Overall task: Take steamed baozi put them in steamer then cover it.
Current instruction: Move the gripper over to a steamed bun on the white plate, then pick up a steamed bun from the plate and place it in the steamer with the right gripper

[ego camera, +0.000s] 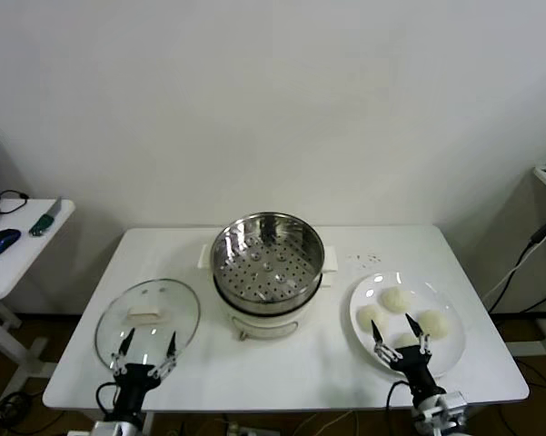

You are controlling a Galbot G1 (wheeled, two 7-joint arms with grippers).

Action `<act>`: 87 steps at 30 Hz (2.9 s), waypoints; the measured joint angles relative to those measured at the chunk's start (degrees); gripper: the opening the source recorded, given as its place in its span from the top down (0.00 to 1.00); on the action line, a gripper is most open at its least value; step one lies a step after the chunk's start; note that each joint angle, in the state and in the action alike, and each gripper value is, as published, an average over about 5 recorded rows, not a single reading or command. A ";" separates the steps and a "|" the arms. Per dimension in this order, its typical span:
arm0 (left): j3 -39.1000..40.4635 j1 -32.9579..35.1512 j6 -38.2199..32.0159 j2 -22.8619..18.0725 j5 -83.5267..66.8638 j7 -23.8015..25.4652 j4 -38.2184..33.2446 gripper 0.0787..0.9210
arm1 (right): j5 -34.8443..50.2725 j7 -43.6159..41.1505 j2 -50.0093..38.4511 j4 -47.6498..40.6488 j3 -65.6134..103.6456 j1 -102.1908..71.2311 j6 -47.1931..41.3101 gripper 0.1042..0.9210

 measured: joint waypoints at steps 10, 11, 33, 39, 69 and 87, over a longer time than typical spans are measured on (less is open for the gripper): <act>0.79 0.48 -0.06 0.34 0.59 -1.79 -0.09 0.12 | -0.96 -6.54 -11.08 -1.72 -0.63 6.59 -6.26 0.12; 0.87 0.53 -0.05 0.35 0.68 -2.00 -0.16 0.12 | -1.14 -8.08 -13.10 -2.27 -1.03 7.71 -7.07 0.12; 0.63 -0.24 2.06 -0.15 1.01 -4.04 -2.12 0.12 | -7.47 -42.72 -43.19 -24.34 -48.79 61.88 -13.96 0.12; 0.63 -0.54 2.87 -0.05 1.01 -4.38 -2.11 0.12 | -7.03 -46.32 -42.40 -30.31 -67.59 78.59 -14.67 0.12; -0.02 -1.82 6.45 0.51 2.01 -4.85 -2.35 0.12 | -8.73 -49.51 -27.62 -46.91 -94.20 93.22 -15.37 0.12; 0.05 -1.88 7.35 0.52 2.89 -4.71 -2.45 0.12 | -10.70 -50.47 -25.96 -49.92 -94.51 93.68 -14.18 0.24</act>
